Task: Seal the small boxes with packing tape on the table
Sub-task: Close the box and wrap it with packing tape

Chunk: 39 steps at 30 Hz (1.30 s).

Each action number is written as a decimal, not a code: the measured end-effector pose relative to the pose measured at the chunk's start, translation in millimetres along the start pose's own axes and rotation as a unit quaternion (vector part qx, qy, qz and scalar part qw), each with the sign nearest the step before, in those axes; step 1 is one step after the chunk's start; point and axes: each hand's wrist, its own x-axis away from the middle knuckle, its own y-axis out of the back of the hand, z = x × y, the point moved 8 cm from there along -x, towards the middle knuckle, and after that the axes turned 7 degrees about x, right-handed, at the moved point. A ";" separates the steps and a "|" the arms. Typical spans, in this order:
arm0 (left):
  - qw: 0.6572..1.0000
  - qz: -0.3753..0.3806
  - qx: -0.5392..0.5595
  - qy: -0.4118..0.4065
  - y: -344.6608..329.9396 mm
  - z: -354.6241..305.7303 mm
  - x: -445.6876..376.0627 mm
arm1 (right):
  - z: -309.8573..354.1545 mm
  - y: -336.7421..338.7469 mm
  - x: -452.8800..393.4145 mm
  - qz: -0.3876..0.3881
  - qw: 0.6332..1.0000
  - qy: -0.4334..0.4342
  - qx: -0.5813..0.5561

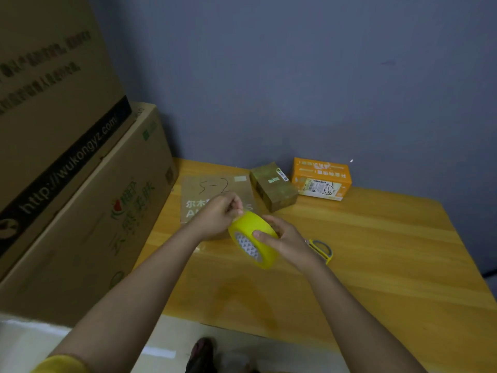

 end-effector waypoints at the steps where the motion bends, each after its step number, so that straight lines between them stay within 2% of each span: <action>1: 1.000 0.005 -0.019 0.001 2.4 3.9 -2.7 | 0.1 -2.8 -3.9 -0.002 1.000 -0.007 0.019; 4: 0.998 -0.032 -0.048 0.000 26.8 18.2 -14.5 | -9.1 -6.2 -19.4 -0.038 0.993 -0.055 0.095; 7: 0.996 -0.076 -0.041 0.036 67.2 51.4 -27.2 | -24.7 4.5 -30.3 -0.082 0.967 -0.131 0.203; 10: 0.995 -0.044 -0.038 0.085 77.4 96.4 -40.3 | -31.7 3.4 -43.6 -0.071 0.946 -0.133 0.286; 13: 0.994 -0.037 -0.013 0.101 75.0 122.7 -64.7 | -28.7 -4.6 -57.3 -0.089 0.971 -0.108 0.193; 16: 0.993 -0.021 0.007 0.120 74.7 140.2 -97.1 | -20.5 -10.6 -69.7 -0.102 0.977 -0.119 0.144; 20: 0.986 0.040 -0.011 0.160 64.6 173.2 -134.2 | -20.1 -26.7 -95.2 -0.090 0.978 -0.140 0.127; 24: 0.985 0.076 -0.003 0.152 70.9 187.1 -162.2 | -25.7 -49.3 -119.9 -0.064 0.980 -0.172 0.079; 27: 0.982 0.110 -0.001 0.153 78.1 201.4 -175.4 | -33.1 -65.0 -133.2 -0.037 0.977 -0.192 0.081; 30: 0.977 0.119 -0.017 0.175 76.4 211.8 -175.2 | -44.6 -61.7 -138.1 -0.041 0.972 -0.206 0.105; 36: 0.970 0.033 0.020 0.239 60.4 210.0 -119.8 | -53.4 -4.0 -140.1 -0.104 0.950 -0.194 0.221; 39: 0.956 -0.024 0.067 0.283 36.3 203.7 -72.6 | -51.1 23.4 -146.2 -0.078 0.934 -0.200 0.285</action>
